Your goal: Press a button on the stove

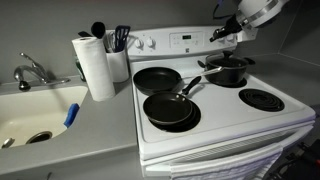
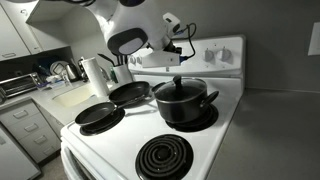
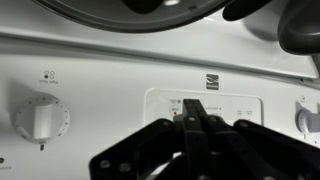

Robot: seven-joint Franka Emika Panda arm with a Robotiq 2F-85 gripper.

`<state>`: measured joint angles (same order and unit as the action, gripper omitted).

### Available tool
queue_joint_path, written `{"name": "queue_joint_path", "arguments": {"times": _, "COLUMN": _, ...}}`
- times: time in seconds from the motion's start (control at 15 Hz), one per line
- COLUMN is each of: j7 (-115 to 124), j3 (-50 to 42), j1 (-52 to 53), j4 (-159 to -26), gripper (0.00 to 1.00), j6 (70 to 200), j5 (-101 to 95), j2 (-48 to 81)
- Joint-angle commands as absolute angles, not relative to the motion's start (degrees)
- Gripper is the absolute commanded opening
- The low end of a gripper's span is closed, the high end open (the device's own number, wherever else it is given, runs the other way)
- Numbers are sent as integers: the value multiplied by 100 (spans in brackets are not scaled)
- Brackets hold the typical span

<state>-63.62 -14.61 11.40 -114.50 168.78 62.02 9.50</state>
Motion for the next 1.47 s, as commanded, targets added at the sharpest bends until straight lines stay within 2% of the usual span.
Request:
{"name": "queue_joint_path", "arguments": {"times": 0.0, "j7": -7072, "j3": -1366, "j1": 842, "j4": -10776, "gripper": 0, "j6": 16480, "j5": 6823, "j2": 1591}}
{"name": "queue_joint_path", "arguments": {"times": 0.67, "j7": -7546, "j3": -1258, "j1": 745, "j4": -9553, "gripper": 0, "j6": 16333, "j5": 7195, "j2": 2548}}
{"name": "queue_joint_path", "arguments": {"times": 1.4, "j7": -7509, "j3": -1249, "j1": 691, "j4": -9078, "gripper": 0, "j6": 16347, "j5": 7221, "j2": 2919}}
